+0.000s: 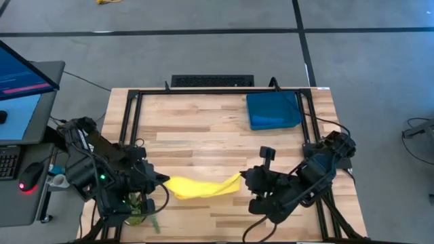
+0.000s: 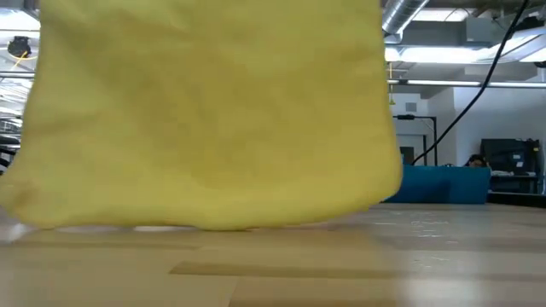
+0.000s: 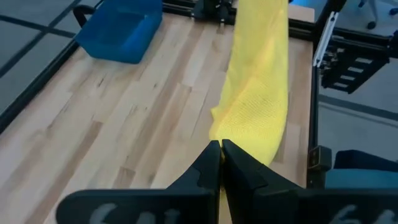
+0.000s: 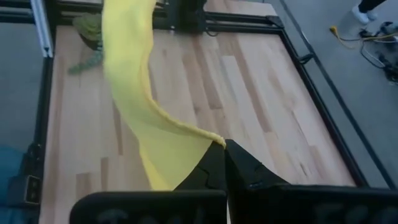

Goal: Roll microfiber towels into tight, uniform cylinder then place into a basket
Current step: Roll the yellow microfiber cloth

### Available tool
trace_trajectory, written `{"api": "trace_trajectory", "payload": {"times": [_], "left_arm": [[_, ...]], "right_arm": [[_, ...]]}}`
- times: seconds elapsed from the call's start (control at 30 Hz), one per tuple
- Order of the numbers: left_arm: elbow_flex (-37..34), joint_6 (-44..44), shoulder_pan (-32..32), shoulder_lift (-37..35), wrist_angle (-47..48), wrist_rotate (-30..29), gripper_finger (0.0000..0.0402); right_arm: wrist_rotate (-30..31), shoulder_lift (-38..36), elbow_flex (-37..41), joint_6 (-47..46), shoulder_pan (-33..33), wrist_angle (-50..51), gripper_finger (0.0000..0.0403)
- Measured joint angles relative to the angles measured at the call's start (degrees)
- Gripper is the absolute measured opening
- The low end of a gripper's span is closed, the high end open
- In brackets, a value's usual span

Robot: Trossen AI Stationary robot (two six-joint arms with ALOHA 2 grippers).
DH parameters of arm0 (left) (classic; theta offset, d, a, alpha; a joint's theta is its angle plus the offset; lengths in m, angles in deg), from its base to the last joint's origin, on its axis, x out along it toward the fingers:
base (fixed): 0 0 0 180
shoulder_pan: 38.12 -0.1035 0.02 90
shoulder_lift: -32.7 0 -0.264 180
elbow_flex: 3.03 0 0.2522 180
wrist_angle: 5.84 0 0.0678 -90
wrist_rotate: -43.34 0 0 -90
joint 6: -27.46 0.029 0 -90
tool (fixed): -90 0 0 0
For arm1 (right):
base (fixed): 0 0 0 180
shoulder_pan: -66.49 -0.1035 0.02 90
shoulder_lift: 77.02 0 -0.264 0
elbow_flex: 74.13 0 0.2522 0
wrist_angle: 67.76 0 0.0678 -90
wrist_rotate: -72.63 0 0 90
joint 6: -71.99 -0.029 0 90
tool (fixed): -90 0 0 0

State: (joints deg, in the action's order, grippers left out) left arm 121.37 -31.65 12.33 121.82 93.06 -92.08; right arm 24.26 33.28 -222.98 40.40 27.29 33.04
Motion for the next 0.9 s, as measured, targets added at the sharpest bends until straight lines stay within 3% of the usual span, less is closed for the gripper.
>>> {"api": "trace_trajectory", "payload": {"times": [0.23,0.43,0.53,0.9], "left_arm": [[-0.2,1.3,-3.8,0.0,4.9,-1.8,0.0000],[-0.2,12.2,-8.5,0.0,3.3,-3.4,0.0000],[-0.2,13.6,-9.5,0.0,3.2,-2.2,0.0000],[2.1,10.0,-8.8,0.0,-5.2,10.8,0.0000]], "right_arm": [[1.0,0.1,0.3,-2.0,3.3,3.0,0.0007],[0.3,0.2,0.4,-0.3,7.2,3.0,0.0007],[-1.3,0.2,0.3,0.1,7.7,3.0,0.0007],[-17.7,-2.1,0.1,-5.3,5.9,0.7,0.0008]]}}
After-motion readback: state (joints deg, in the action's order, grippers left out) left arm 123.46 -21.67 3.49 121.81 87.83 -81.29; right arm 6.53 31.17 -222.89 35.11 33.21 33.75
